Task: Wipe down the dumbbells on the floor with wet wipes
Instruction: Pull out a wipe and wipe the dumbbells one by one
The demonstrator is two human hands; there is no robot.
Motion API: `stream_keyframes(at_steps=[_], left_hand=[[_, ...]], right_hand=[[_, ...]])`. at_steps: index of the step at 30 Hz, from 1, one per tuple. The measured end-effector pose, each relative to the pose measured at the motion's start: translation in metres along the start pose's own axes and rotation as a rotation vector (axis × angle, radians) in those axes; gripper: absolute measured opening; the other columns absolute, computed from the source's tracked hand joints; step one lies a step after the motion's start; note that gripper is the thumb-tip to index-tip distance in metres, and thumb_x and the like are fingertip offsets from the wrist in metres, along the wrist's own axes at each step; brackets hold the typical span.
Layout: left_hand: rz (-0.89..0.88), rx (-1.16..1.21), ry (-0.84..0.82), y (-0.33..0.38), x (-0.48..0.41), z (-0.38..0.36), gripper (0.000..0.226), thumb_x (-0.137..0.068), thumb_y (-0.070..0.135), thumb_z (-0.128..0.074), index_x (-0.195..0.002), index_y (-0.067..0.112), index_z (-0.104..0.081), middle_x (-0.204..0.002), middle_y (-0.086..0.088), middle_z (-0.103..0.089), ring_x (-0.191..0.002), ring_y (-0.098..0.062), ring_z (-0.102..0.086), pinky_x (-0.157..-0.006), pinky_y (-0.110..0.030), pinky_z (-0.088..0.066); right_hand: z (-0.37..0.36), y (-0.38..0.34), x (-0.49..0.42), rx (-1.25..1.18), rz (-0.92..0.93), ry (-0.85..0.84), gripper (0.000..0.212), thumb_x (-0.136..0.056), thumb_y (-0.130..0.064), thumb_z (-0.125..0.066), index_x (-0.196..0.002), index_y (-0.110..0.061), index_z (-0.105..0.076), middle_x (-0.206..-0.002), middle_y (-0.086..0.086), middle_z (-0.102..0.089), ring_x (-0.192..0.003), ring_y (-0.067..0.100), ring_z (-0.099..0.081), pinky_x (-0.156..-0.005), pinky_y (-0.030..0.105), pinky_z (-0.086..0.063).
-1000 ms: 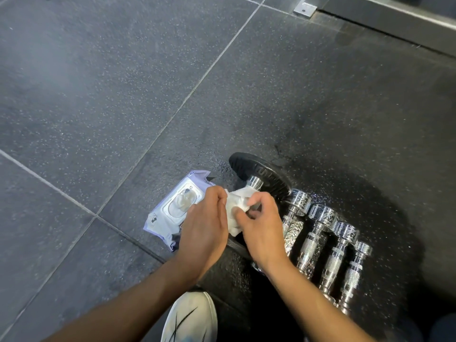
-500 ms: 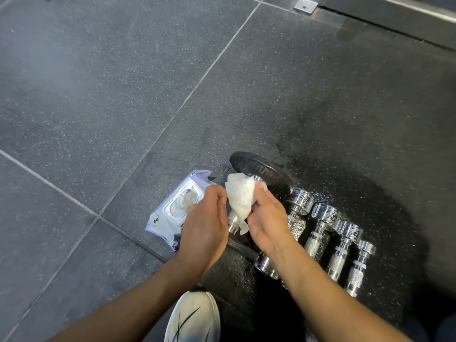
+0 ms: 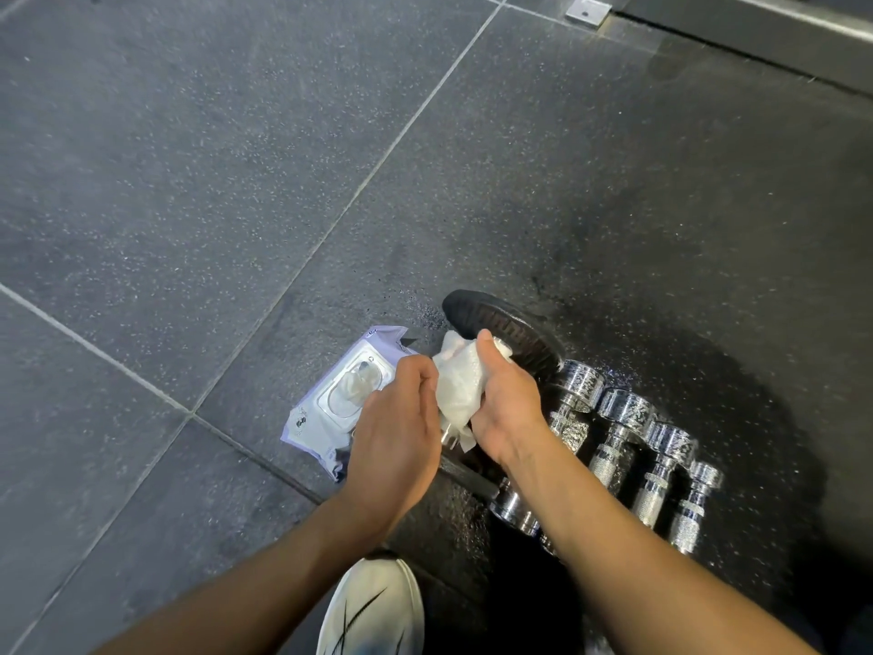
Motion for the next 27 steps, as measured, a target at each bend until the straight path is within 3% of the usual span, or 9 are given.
stream_keyframes(at_steps=[5,9,12,17,20,22,25,27], left_hand=[[0.005,0.024,0.001,-0.001,-0.001,0.001,0.014,-0.106,0.031,-0.033,-0.095,0.035,-0.040,-0.070,0.007,-0.053,-0.067,-0.026,-0.055,-0.066,-0.052,-0.048],[0.006,-0.007,-0.003,0.000,0.001,-0.001,0.013,-0.106,0.030,-0.032,-0.097,0.036,-0.040,-0.068,0.009,-0.052,-0.067,-0.022,-0.056,-0.064,-0.047,-0.047],[-0.003,-0.014,-0.009,0.003,0.002,-0.001,0.013,-0.107,0.030,-0.034,-0.098,0.034,-0.042,-0.067,0.009,-0.053,-0.067,-0.021,-0.056,-0.064,-0.047,-0.045],[0.002,0.000,-0.005,-0.001,0.001,-0.001,0.012,-0.106,0.033,-0.032,-0.097,0.035,-0.040,-0.072,0.007,-0.055,-0.072,-0.028,-0.057,-0.067,-0.050,-0.047],[-0.012,-0.018,-0.002,-0.001,0.001,-0.002,0.014,-0.107,0.028,-0.033,-0.095,0.033,-0.038,-0.068,0.004,-0.054,-0.068,-0.030,-0.055,-0.065,-0.051,-0.046],[-0.009,-0.020,0.002,0.001,0.001,-0.001,0.015,-0.107,0.026,-0.034,-0.094,0.032,-0.039,-0.067,0.005,-0.053,-0.067,-0.029,-0.054,-0.066,-0.051,-0.046],[-0.017,-0.039,-0.008,0.004,0.002,-0.002,0.012,-0.106,0.025,-0.034,-0.097,0.027,-0.043,-0.069,0.003,-0.055,-0.070,-0.030,-0.055,-0.067,-0.052,-0.047],[-0.029,-0.057,-0.004,0.005,0.002,-0.003,0.013,-0.105,0.027,-0.033,-0.099,0.027,-0.044,-0.071,0.004,-0.055,-0.071,-0.032,-0.056,-0.066,-0.051,-0.046]], right_hand=[[0.003,-0.001,0.001,-0.011,0.038,-0.127,0.054,-0.100,-0.043,-0.061,-0.131,0.002,-0.061,-0.120,0.024,-0.071,-0.113,0.040,-0.069,-0.101,0.059,-0.052],[0.002,-0.001,0.005,0.059,0.018,-0.134,0.056,-0.102,-0.045,-0.057,-0.128,0.004,-0.060,-0.109,0.023,-0.075,-0.097,0.033,-0.075,-0.085,0.049,-0.061],[0.004,0.000,0.010,0.116,-0.043,-0.164,0.048,-0.102,-0.038,-0.060,-0.130,0.002,-0.057,-0.117,0.026,-0.071,-0.099,0.034,-0.073,-0.090,0.052,-0.060],[0.002,0.012,0.017,0.353,-0.115,-0.157,0.036,-0.101,-0.032,-0.063,-0.121,-0.001,-0.063,-0.104,0.018,-0.077,-0.088,0.031,-0.075,-0.066,0.036,-0.061],[-0.001,-0.009,0.010,0.236,-0.019,-0.001,0.023,-0.101,-0.025,-0.065,-0.097,-0.002,-0.063,-0.076,0.009,-0.071,-0.061,0.020,-0.069,-0.052,0.028,-0.055],[-0.005,-0.019,0.004,0.162,0.040,0.089,0.029,-0.097,-0.030,-0.070,-0.098,-0.001,-0.063,-0.085,0.011,-0.072,-0.069,0.022,-0.071,-0.060,0.032,-0.060],[-0.012,-0.008,-0.003,0.367,0.091,0.259,0.056,-0.096,-0.041,-0.069,-0.129,-0.002,-0.047,-0.113,0.009,-0.061,-0.100,0.028,-0.064,-0.091,0.037,-0.055],[-0.016,-0.001,-0.004,0.434,0.129,0.341,0.053,-0.097,-0.037,-0.068,-0.131,-0.007,-0.040,-0.110,0.009,-0.056,-0.098,0.028,-0.060,-0.093,0.039,-0.053]])
Point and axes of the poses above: each hand's wrist, its own x-axis away from the middle knuckle, its own z-axis out of the back of the hand, y = z × x, the point moved 3 cm from there along -x, towards the middle knuckle
